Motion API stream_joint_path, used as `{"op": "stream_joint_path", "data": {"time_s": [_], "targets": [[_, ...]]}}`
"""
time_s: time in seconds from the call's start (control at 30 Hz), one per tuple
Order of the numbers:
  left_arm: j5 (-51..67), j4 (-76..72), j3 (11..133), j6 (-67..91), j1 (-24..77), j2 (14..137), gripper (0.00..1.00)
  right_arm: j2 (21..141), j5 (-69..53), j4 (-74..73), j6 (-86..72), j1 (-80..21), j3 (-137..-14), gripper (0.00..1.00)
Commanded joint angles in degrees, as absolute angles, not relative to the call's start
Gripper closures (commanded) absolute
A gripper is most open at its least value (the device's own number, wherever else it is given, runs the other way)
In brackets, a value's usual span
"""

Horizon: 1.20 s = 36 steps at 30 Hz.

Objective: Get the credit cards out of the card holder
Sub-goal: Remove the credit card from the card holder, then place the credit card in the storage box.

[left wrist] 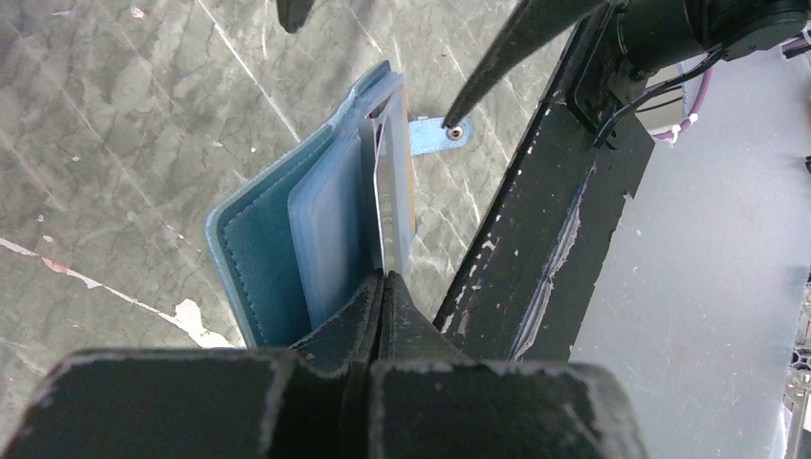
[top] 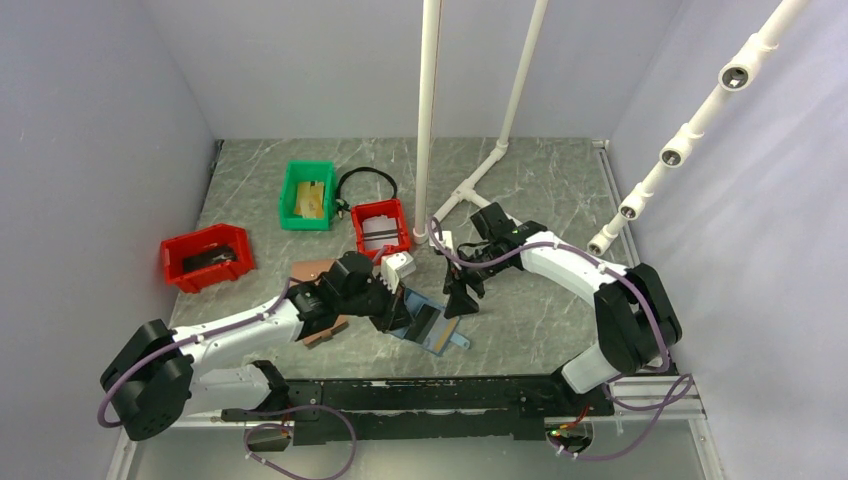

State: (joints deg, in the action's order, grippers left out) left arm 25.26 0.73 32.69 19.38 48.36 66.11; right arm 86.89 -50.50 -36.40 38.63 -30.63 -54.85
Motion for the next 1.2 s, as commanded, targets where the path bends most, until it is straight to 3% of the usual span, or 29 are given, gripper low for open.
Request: {"op": "stream_joint_path", "data": {"time_s": [0.0,0.2,0.37,0.5,0.57,0.6,0.8,0.97,1.07,1.17], "targets": [[25.7,-0.5,34.7,16.8,48.6,65.4,1.00,88.0,-57.7,-40.2,44.7,-30.8,-56.8,0.29],[24.6,-0.6,34.2,17.2,48.6,63.6,1.00,91.7,-56.3,-40.5,43.3,-32.5,-57.3,0.35],[23.0,-0.1,33.6,17.2,48.5,60.4,1.00,95.3,-55.1,-41.6,41.8,-32.8,-58.9,0.50],[21.1,3.2,33.1,17.3,48.6,57.9,1.00,95.8,-55.2,-42.2,41.6,-32.7,-59.5,0.72],[19.6,5.1,33.0,17.5,48.5,56.3,1.00,95.9,-54.5,-42.5,41.5,-32.7,-59.9,1.00],[18.7,6.2,33.1,17.5,48.5,55.0,1.00,95.9,-54.0,-42.3,41.2,-32.7,-59.9,1.00],[6.5,15.3,33.0,21.5,47.8,47.0,1.00,94.2,-44.8,-38.0,35.4,-31.9,-59.0,0.98],[-4.2,23.1,31.4,28.7,43.3,39.5,1.00,92.3,-37.7,-36.4,31.1,-30.0,-59.6,0.48],[-8.8,28.1,32.3,30.7,37.6,36.2,1.00,90.0,-36.9,-36.3,31.1,-29.2,-59.4,0.38],[-10.0,31.3,35.3,29.2,30.1,35.6,1.00,88.2,-38.0,-36.6,31.6,-28.8,-59.2,0.37]]}}
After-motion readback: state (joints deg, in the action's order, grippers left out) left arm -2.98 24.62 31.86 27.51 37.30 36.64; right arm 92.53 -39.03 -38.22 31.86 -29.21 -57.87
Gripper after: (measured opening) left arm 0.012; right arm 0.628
